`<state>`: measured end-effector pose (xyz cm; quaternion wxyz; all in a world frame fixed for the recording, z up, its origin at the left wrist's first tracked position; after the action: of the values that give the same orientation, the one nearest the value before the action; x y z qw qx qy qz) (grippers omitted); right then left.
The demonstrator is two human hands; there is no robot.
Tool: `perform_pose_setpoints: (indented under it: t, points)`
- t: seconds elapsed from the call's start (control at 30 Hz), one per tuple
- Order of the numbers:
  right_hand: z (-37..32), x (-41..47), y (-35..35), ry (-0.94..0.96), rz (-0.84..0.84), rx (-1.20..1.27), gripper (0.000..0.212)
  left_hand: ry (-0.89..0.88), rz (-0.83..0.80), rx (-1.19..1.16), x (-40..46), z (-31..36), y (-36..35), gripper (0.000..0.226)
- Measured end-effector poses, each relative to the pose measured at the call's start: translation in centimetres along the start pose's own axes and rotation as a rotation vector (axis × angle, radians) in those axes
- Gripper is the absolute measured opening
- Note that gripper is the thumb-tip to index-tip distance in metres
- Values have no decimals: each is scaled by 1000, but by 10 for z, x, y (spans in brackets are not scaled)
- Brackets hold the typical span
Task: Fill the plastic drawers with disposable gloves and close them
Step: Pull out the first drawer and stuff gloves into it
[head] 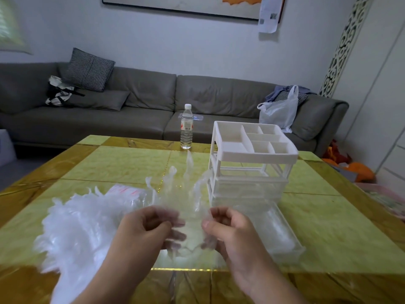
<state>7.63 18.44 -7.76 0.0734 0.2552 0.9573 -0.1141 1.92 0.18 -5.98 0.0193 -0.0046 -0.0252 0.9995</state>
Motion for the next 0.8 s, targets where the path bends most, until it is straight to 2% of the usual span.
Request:
perform_pose_setpoints:
  t: [0.07, 0.13, 0.23, 0.37, 0.47, 0.57, 0.63, 0.73, 0.8]
  points:
    - [4, -5, -12, -97, -161, 27, 41, -8, -61, 20, -1, 0, -7, 28]
    - [3, -12, -18, -121, -262, 24, 34, -19, -121, 70, -4, -1, -14, 31]
    - [-4, -6, -5, -80, -113, 85, 3, -41, -80, 118, -4, -3, -12, 33]
    - [-12, 3, 11, -29, -6, 162, 36, -4, 19, 79, -2, -6, -5, 31]
    - [-14, 3, 17, 75, 42, -1, 30, 78, 8, -17, -5, -10, -7, 14]
    - [-15, 1, 15, 146, 88, -88, 26, 114, -65, -32, -12, -11, -17, 19]
    - [-13, -2, 13, 112, 94, -78, 26, 75, -41, -24, -13, -9, -18, 16]
    - [-7, -7, 4, 7, -1, -59, 27, 41, 30, -40, -9, -9, -10, 16]
    - [-6, -7, 4, 20, -4, -68, 24, 6, 52, 10, -5, -10, -5, 18]
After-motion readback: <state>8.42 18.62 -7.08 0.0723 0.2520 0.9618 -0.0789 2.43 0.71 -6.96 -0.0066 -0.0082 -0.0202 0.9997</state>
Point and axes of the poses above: each hand's wrist, its own x-axis towards the middle knuckle, its own y-axis out of the back of the hand, z = x × y, the point moved 8 cm from there along x, towards the middle knuckle, and after that the axes turned 10 degrees about z, right-handed, at the moved point
